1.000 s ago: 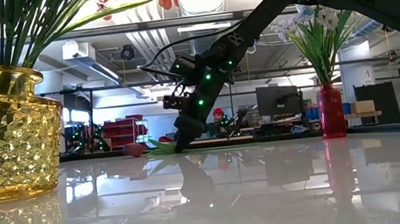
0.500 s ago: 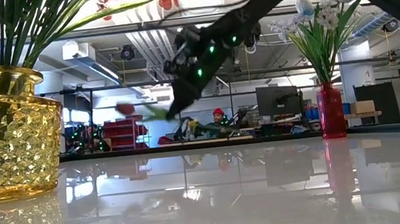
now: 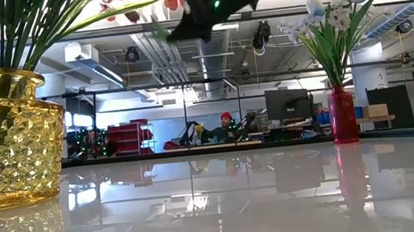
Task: Sort flowers into vase by color
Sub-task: Put the red tulip into the red vase
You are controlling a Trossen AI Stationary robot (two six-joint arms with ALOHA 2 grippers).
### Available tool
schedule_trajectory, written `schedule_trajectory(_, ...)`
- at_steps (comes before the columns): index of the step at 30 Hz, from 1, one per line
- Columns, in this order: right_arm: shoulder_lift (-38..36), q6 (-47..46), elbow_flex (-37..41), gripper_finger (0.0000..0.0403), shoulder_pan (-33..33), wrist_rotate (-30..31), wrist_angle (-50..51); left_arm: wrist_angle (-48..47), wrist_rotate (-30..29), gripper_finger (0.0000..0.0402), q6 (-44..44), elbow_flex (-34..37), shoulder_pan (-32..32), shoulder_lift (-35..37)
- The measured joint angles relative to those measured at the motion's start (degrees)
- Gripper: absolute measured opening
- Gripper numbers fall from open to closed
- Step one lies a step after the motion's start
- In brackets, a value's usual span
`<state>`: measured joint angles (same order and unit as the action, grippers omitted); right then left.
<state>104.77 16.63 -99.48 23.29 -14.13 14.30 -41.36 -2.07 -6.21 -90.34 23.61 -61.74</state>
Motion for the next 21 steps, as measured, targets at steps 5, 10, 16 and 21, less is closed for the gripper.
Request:
schedule_trajectory(5,-6.9,-3.8,8.0,0.0009,-1.7,-2.9,-7.2,0.5,0.0,0.0295,2.9,5.6,-1.3,3.7)
schedule_trajectory(10,-14.6,-6.6,19.5,0.0009,-5.9,-2.0,-21.0,3.4,0.0,0.0295,7.5,12.8,-2.2,10.1)
schedule_trajectory(16,-21.6,-5.2,29.6,0.0009,-12.7,4.8,-34.0,10.1,0.2,0.0295,13.1,23.7,-2.6,17.2)
schedule_trajectory(21,-25.0,-4.0,33.4,0.0009,-17.9,6.8,-41.6,17.2,2.7,0.0295,18.9,32.0,-3.0,20.2)
